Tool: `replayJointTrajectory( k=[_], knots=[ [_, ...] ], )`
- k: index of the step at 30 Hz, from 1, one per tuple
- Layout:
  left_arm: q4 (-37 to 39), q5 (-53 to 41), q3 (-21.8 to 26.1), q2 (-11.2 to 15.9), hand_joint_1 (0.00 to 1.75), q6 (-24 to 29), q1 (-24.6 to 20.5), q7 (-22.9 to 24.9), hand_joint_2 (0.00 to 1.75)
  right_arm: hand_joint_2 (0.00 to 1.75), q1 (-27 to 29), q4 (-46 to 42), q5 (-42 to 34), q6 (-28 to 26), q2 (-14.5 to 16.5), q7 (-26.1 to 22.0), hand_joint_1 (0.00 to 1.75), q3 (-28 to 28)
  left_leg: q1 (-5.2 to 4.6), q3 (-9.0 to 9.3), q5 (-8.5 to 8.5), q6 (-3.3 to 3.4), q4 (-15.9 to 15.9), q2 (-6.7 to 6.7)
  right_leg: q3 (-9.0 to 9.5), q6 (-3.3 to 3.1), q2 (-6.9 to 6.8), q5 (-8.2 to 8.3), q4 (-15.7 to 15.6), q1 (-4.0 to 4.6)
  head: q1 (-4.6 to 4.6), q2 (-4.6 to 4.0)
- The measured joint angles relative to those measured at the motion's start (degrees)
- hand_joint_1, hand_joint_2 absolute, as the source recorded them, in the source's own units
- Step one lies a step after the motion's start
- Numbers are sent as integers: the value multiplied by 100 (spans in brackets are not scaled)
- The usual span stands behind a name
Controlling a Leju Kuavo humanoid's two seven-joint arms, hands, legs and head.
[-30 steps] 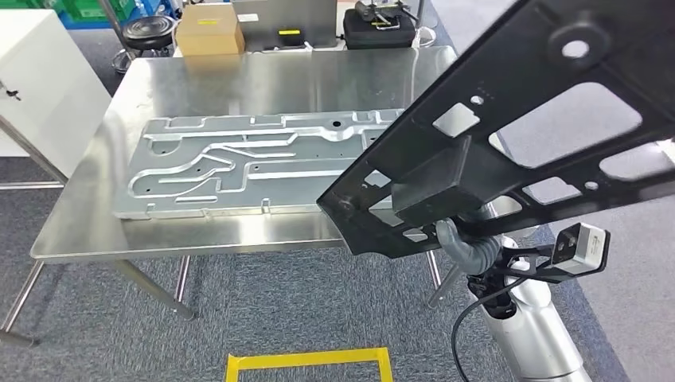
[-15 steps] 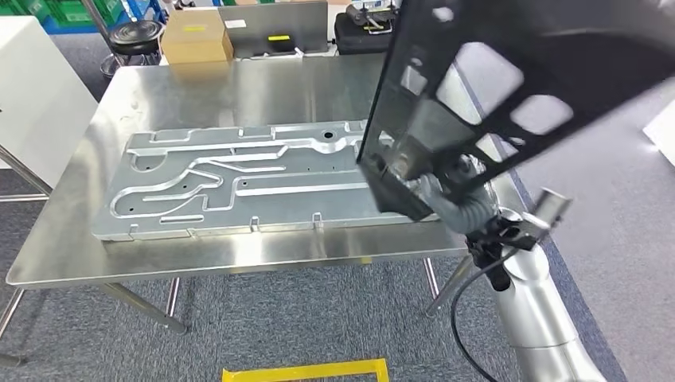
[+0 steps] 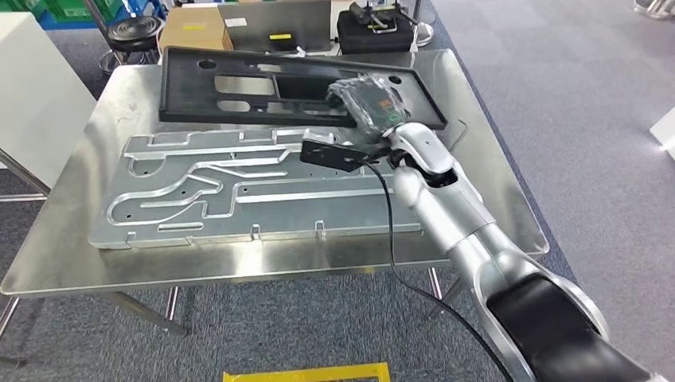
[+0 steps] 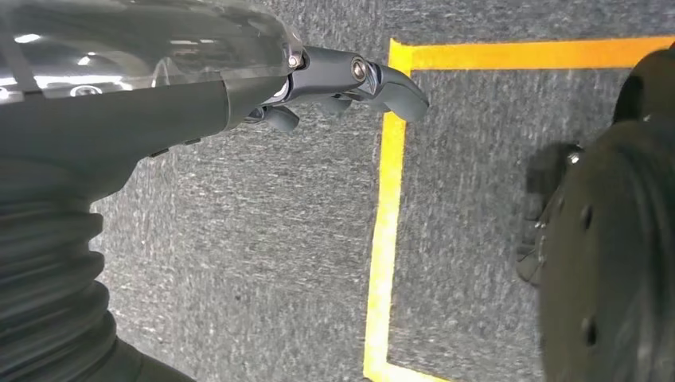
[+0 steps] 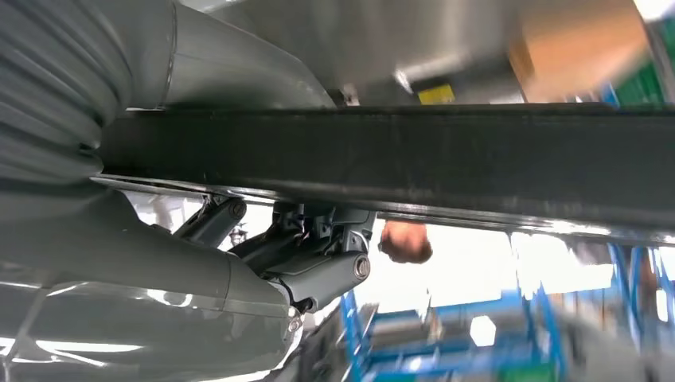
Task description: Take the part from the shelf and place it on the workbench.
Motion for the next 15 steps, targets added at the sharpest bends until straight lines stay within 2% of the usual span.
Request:
replayJointTrajectory(
  k=[2,4,5,7,8,9,10,12,13,14,15],
  knots=[
    [0,-3,-3,0,0,-39,2,-15,175,175,-249,564,192,55,230,107,175,240,21,2,-16,-65,-7,-6,26,-72,-5,-1,-51,4,0,0],
    [-1,-4,-11,-2,0,-75,12,-23,175,175,-429,1024,297,142,418,176,175,391,40,-108,-163,-128,237,-8,75,-147,-22,5,-105,-8,0,0],
    [-1,-3,-19,-3,0,-90,18,-23,175,175,-508,1247,331,243,510,223,175,450,51,-250,-304,-155,530,-7,96,-176,-28,1,-120,-10,0,0],
    [-1,-2,-47,-5,0,-132,26,-21,175,175,-602,1739,379,494,688,331,175,569,66,-653,-589,-200,1299,-7,121,-209,-26,-25,-123,-1,-1,0],
    [-2,-2,-68,-9,0,-154,31,-19,175,175,-591,1960,398,585,761,380,175,622,73,-803,-625,-214,1540,-6,137,-211,-22,-43,-120,2,-1,0],
    [-2,-2,-93,-14,0,-175,34,-18,175,175,-558,2164,414,652,819,428,175,675,80,-869,-561,-223,1592,-5,157,-204,-19,-63,-116,2,-1,0],
    [-3,-2,-119,-20,0,-191,35,-17,175,175,-520,2332,423,701,863,474,175,718,89,-823,-394,-229,1417,-4,180,-190,-15,-89,-107,-1,-1,0],
    [-5,-2,-158,-29,0,-212,32,-20,175,175,-463,2619,409,763,931,562,175,767,112,-509,24,-233,670,-1,220,-143,-13,-160,-73,2,-1,0],
    [-5,-2,-174,-33,0,-218,28,-30,175,175,-442,2736,389,772,950,596,175,774,114,-368,137,-215,345,-4,222,-115,-10,-192,-48,13,0,0],
    [-7,-1,-188,-38,0,-221,25,-43,175,175,-411,2838,364,764,964,620,175,779,113,-281,178,-187,148,-7,218,-85,-8,-210,-37,26,1,0],
    [-8,-1,-201,-44,0,-220,24,-63,175,175,-364,2922,333,731,969,631,175,780,105,-259,137,-149,100,-12,212,-60,-5,-218,-39,39,0,0]
  ],
)
